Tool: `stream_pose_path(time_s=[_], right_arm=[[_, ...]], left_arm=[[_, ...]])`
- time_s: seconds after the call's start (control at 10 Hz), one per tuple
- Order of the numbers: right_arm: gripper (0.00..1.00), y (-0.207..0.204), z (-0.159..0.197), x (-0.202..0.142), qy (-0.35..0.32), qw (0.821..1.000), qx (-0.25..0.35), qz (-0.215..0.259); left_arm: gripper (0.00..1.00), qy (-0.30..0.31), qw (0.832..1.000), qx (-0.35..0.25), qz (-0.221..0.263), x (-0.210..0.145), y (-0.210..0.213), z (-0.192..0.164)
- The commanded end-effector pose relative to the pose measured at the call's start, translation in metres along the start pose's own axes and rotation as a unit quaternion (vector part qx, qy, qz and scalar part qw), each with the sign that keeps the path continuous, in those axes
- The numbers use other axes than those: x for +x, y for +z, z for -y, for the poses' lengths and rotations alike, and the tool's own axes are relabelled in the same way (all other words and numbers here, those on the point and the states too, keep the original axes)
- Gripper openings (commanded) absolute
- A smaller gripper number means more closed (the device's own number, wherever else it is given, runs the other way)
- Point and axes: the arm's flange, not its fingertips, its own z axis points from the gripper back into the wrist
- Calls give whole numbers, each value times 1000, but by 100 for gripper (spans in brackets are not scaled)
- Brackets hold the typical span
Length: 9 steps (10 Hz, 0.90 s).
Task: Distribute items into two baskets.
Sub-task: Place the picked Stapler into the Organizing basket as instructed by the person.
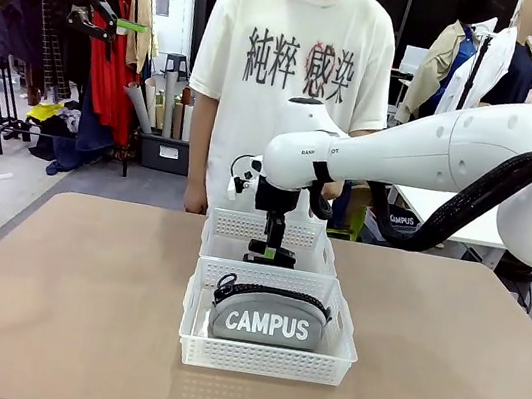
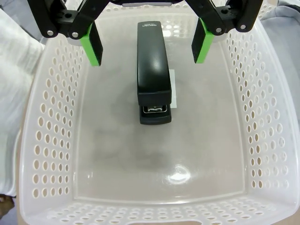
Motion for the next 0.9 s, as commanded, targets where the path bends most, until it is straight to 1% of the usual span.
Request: stream_pose_path(time_s=[0.0, 0.1, 0.2, 0.7, 0.8], right_arm=[[100, 9, 4, 2, -20, 1000, 9, 3], [100, 9, 3, 2, -14, 1000, 8, 6], [100, 1, 1, -1, -3, 1000, 1, 1], [100, -1, 1, -1, -4, 1000, 2, 1], [100, 8, -3, -3, -18, 1000, 16, 2]], left_arm=[[100, 2, 1000, -5, -1, -2, 0, 3], [100, 2, 1000, -5, -1, -2, 0, 3], [100, 2, 1000, -5, -1, -2, 0, 3], [100, 2, 1000, -5, -1, -2, 0, 3], [100, 2, 1000, -5, -1, -2, 0, 3]])
